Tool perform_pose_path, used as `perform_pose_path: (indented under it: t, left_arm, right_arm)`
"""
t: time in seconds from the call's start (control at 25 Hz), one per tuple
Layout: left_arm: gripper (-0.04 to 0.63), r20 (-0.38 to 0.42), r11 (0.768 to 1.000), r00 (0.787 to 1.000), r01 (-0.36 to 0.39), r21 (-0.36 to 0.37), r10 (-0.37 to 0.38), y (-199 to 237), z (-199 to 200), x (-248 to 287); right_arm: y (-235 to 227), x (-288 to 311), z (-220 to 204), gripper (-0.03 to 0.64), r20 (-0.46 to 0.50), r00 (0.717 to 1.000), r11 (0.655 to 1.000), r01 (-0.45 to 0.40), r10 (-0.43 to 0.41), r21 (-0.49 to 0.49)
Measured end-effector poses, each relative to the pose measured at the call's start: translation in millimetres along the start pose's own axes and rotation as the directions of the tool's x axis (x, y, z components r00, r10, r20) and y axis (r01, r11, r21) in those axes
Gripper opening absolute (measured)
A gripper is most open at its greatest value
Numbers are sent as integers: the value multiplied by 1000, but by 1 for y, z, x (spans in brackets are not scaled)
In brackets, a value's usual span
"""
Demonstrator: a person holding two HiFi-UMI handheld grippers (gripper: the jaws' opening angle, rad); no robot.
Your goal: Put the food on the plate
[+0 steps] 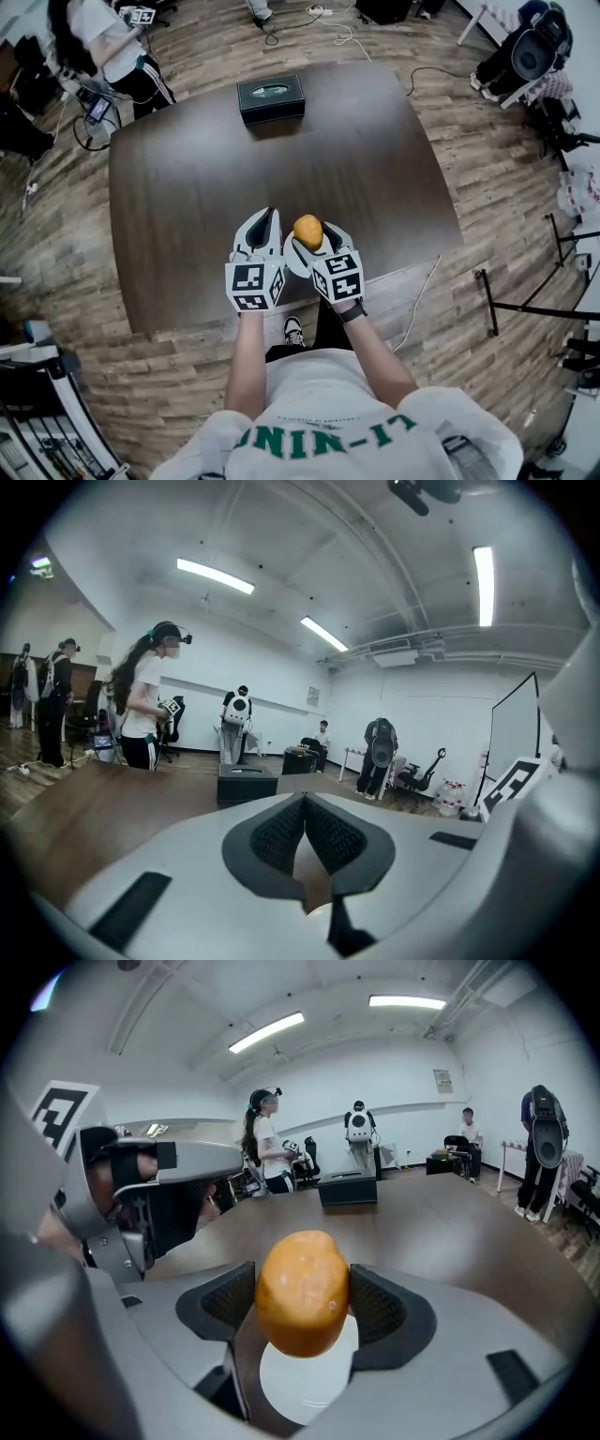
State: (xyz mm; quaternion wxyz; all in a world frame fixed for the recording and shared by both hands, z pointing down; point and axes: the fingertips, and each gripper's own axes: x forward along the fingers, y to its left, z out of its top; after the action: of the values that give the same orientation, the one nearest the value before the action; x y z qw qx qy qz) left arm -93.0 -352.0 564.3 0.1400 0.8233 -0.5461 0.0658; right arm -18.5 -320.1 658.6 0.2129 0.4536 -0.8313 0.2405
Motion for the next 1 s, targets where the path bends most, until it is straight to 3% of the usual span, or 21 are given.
perform_pose_path:
  t: [0.56, 1.0]
  left_arm:
    - [14, -89, 999, 995, -39, -4, 39, 7, -52, 6]
    - [14, -112, 998, 992, -63, -19, 61, 10, -64, -2]
  right_arm:
    - [-20, 37, -82, 328, -172, 985, 1000, 14, -13, 10]
    - [-19, 51, -97, 330, -184, 983, 1000, 11, -10, 4]
